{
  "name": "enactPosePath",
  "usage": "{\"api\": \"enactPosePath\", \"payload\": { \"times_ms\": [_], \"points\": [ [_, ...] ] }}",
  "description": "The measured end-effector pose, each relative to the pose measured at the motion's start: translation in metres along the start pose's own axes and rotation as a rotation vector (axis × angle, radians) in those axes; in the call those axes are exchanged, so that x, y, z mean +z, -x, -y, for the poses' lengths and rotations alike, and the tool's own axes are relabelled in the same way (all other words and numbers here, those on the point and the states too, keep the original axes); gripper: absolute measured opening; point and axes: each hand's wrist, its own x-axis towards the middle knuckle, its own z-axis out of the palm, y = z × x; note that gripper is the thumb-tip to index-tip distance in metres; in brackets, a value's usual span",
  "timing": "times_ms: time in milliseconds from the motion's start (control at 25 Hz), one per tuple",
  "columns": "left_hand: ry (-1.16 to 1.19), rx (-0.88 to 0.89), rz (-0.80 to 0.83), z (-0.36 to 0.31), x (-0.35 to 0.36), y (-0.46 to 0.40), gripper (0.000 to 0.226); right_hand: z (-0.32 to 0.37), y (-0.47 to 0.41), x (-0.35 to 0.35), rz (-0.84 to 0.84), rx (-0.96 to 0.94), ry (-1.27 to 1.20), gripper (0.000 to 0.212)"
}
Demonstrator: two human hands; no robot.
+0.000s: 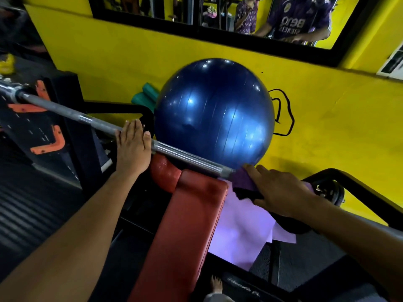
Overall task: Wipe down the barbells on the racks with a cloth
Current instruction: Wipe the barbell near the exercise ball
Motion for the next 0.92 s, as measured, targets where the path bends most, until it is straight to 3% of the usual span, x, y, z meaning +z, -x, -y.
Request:
{"api": "enactPosePath", "payload": {
  "times_ms": [80,360,480,600,840,920],
  "points": [
    [0.025,-0.014,-0.011,-0.002,0.001,-0.003,0.062,0.003,-0.007,0.000,-0.021,-0.012,0.059,0.086],
    [0.030,-0.016,0.008,-0.007,-0.003,0.003,0.064,0.071,-0.100,-0.021,-0.066,-0.124,-0.083,0.079],
    [0.007,-0.001,0.036,-0.004,-0.009,0.002,0.065,0.052,-0.070,-0.016,-0.067,-0.090,-0.157,0.086],
    [0.001,-0.001,0.023,-0.004,-0.005,0.001,0.063,0.007,-0.018,-0.006,0.031,0.057,-0.147,0.091],
    [0.015,-0.005,0.012,-0.003,-0.003,0.001,0.058,-0.010,-0.004,0.001,-0.030,-0.042,-0.120,0.065],
    [0.011,0.007,-0.002,-0.003,-0.002,0.001,0.058,-0.010,-0.013,-0.004,0.040,-0.037,-0.203,0.062]
  ]
}}
